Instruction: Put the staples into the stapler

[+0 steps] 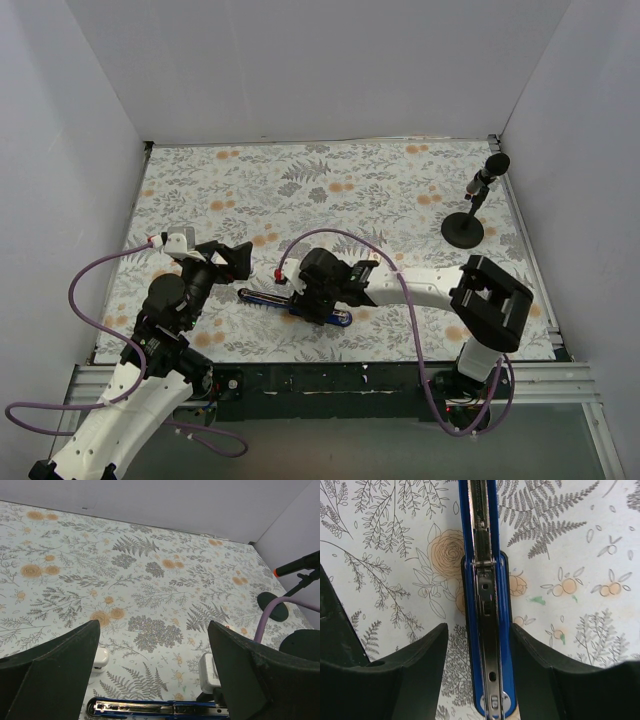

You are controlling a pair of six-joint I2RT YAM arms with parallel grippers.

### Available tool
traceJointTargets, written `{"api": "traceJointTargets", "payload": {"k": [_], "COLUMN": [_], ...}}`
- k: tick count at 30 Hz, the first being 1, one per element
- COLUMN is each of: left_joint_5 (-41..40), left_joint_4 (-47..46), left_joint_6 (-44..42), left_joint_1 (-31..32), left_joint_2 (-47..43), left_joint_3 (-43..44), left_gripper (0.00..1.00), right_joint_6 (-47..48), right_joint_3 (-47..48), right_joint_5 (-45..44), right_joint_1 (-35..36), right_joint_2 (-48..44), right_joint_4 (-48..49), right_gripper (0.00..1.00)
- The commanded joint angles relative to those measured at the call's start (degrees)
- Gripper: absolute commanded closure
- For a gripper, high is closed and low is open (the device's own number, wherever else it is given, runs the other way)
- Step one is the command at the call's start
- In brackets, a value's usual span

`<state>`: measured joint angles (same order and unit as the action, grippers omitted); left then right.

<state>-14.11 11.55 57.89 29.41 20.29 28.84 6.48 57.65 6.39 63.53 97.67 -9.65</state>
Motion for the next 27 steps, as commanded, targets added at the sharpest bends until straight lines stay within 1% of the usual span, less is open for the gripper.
{"api": "traceJointTargets", "payload": {"k": [1,3,4,5,6,7,9,11,12,13,15,16,18,19,21,22,24,25,27], "left_joint_5": [0.4,0.48,0.49,0.49,0.4,0.48,0.48,0.48,0.4,0.48,0.57,0.66,0.66,0.66,0.66,0.66,0.84,0.92,1.1], "left_joint_4": [-0.48,-0.48,-0.48,-0.48,-0.56,-0.57,-0.48,-0.57,-0.57,-0.57,-0.57,-0.57,-0.57,-0.65,-0.57,-0.57,-0.57,-0.65,-0.65], "left_joint_6": [-0.41,-0.32,-0.41,-0.32,-0.32,-0.32,-0.23,-0.23,-0.23,-0.23,-0.23,-0.23,-0.23,-0.23,-0.23,-0.23,-0.23,-0.23,-0.23], "left_joint_1": [-0.49,-0.58,-0.67,-0.67,-0.76,-0.84,-0.93,-1.02,-1.11,-1.11,-1.2,-1.28,-1.2,-1.28,-1.28,-1.37,-1.28,-1.28,-1.46], "left_joint_2": [-0.6,-0.87,-1.04,-1.31,-1.48,-1.57,-1.84,-2.01,-2.1,-2.1,-2.19,-2.19,-2.28,-2.36,-2.36,-2.45,-2.63,-2.63,-2.72], "left_joint_3": [0.08,-0.01,0.07,-0.01,-0.01,-0.01,-0.01,-0.1,-0.01,-0.01,-0.01,-0.1,-0.01,-0.01,-0.01,-0.01,-0.01,-0.19,-0.1], "left_gripper": [0.1,0.1,0.1,0.1,0.1,0.1,0.1,0.1,0.1,0.1,0.09,0.09,0.09,0.1,0.09,0.1,0.09,0.1,0.1], "right_joint_6": [-3.83,-8.48,-10.42,-13.74,-15.95,-18.32,-24.55,-27.3,-29.83,-31.43,-33.72,-36.08,-37.76,-39.42,-40.05,-40.58,-40.93,-40.85,-40.67], "right_joint_3": [3.35,3.44,3.52,3.52,3.44,3.44,3.44,2.48,1.86,1.25,-1.83,-3.14,-6.92,-7.89,-10.52,-11.23,-13.34,-14.05,-15.19], "right_joint_5": [-6.19,-13.39,-19.86,-21.84,-23.95,-27.54,-29.15,-29.42,-29.51,-29.68,-28.64,-28.11,-27.93,-27.4,-26.09,-25.3,-24.07,-22.67,-21.25], "right_joint_1": [0.19,0.11,-0.24,-0.68,-1.21,-2.43,-3.84,-6.57,-7.71,-10.59,-13.94,-17.0,-19.57,-21.93,-24.49,-26.68,-28.54,-29.94,-31.18], "right_joint_2": [-7.04,-9.15,-11.51,-12.67,-15.03,-16.27,-18.38,-21.37,-23.38,-24.27,-26.29,-28.21,-31.12,-31.92,-33.15,-33.85,-34.56,-34.65,-34.65], "right_joint_4": [-3.26,-4.23,-6.24,-7.48,-8.71,-10.37,-15.55,-18.37,-21.08,-22.42,-24.7,-25.15,-25.33,-25.42,-25.07,-25.15,-24.19,-23.67,-21.56], "right_gripper": [0.38,0.35,0.28,0.28,0.25,0.17,0.12,0.06,0.05,0.06,0.07,0.1,0.12,0.16,0.19,0.23,0.27,0.33,0.39]}}
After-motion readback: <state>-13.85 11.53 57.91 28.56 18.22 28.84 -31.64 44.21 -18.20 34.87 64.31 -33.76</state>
